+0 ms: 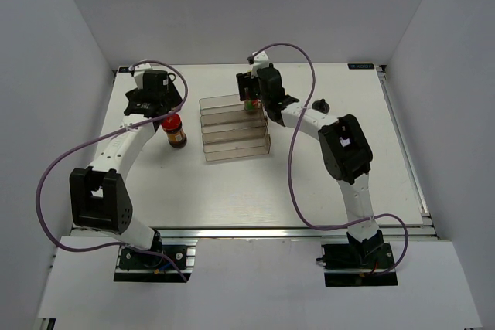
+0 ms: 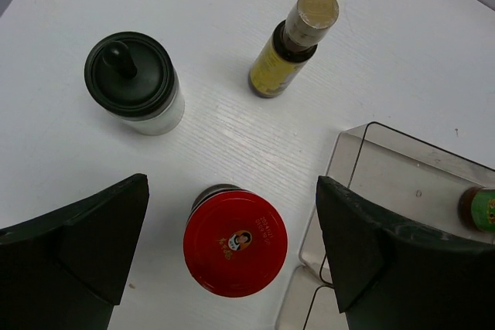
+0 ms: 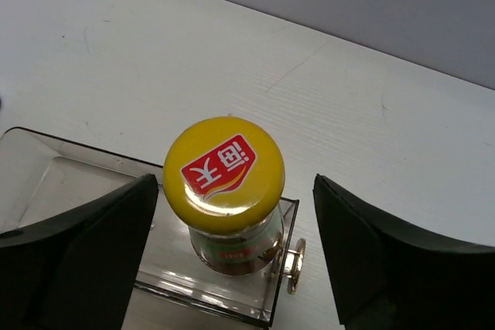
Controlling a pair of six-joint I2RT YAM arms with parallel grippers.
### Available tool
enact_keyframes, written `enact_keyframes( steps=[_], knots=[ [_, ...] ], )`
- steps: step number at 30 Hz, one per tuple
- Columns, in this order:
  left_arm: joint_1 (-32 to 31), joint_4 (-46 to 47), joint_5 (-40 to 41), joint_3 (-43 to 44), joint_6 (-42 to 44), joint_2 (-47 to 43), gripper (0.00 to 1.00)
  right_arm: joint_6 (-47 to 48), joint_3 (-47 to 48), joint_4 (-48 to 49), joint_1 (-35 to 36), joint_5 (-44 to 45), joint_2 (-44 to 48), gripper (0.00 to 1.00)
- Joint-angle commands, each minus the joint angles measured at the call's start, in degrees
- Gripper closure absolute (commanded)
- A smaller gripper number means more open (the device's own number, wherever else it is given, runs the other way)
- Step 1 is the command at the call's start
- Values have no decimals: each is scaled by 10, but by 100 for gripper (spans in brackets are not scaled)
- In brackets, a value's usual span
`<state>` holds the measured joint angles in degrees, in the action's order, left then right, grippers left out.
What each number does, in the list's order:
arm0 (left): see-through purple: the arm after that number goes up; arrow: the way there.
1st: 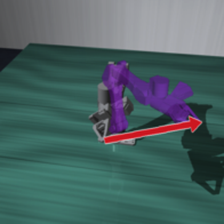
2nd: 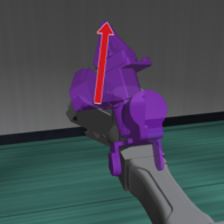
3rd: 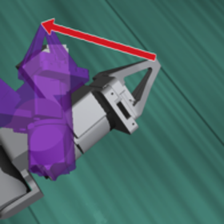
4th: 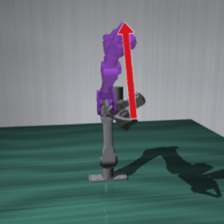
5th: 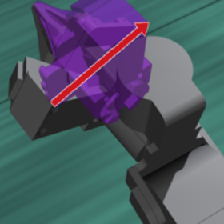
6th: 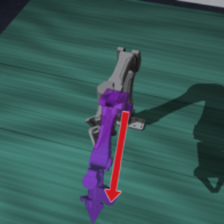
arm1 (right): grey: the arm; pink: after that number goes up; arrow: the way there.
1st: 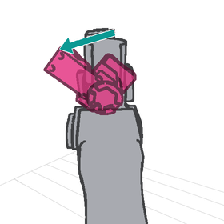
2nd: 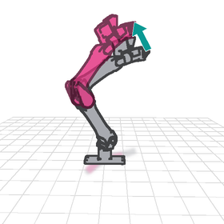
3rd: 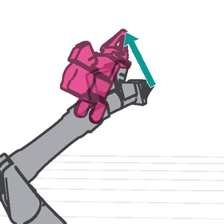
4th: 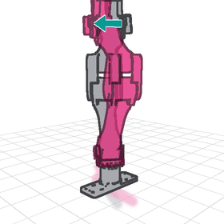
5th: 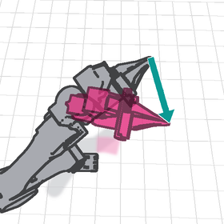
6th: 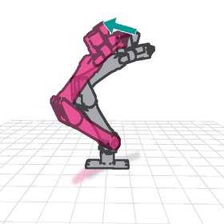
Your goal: Organize the condiment bottles
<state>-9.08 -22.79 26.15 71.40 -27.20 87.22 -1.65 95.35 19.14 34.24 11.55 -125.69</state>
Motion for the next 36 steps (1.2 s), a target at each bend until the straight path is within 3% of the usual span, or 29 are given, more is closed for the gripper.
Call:
enact_keyframes(
  steps=[1, 10, 16, 25, 33, 36],
  knots=[
    [4, -3, 3, 28, 11, -5, 2, -6, -3, 36, 2, 1, 44, 11],
    [6, 15, -10, 76, 44, 43, 2, 2, -2, 25, 2, 18, 105, 11],
    [19, 27, -32, 126, 64, 118, 2, 15, 14, -45, 3, 4, 156, 11],
    [28, 117, -50, 186, 127, 222, 2, 11, -84, -96, 2, 17, 279, 11],
    [31, 179, -61, 214, 166, 290, 2, 6, -186, -77, 2, 36, 367, 11],
    [31, 192, -72, 212, 170, 298, 12, 6, -206, -72, 3, 53, 383, 11]
  ],
)
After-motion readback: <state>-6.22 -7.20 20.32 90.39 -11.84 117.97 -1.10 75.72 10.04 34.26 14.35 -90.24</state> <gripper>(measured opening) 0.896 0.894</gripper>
